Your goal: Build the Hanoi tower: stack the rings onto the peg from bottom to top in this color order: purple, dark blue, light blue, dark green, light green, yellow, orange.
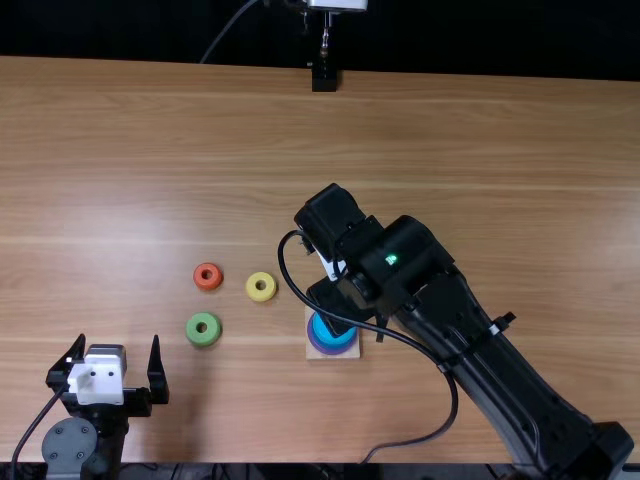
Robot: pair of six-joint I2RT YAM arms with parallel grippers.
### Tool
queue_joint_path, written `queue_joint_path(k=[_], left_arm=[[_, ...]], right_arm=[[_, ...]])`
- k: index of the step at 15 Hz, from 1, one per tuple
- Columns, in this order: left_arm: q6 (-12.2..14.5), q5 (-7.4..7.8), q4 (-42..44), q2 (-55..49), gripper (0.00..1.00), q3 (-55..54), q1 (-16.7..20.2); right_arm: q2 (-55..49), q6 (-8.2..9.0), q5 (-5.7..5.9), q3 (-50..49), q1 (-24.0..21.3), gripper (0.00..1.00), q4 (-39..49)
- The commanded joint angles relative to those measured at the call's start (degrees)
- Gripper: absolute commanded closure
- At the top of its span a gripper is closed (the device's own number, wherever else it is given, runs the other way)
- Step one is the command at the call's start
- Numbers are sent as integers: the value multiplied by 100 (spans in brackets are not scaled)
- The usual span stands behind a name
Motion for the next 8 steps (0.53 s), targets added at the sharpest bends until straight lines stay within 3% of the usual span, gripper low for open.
queue_joint_path(k=[1, 8], left_arm=[[15, -19, -376, -62, 0, -611, 48], [15, -19, -376, -62, 0, -611, 48]], right_arm=[[121, 4, 60, 127, -13, 100, 8], [332, 46, 50, 118, 22, 100, 8]])
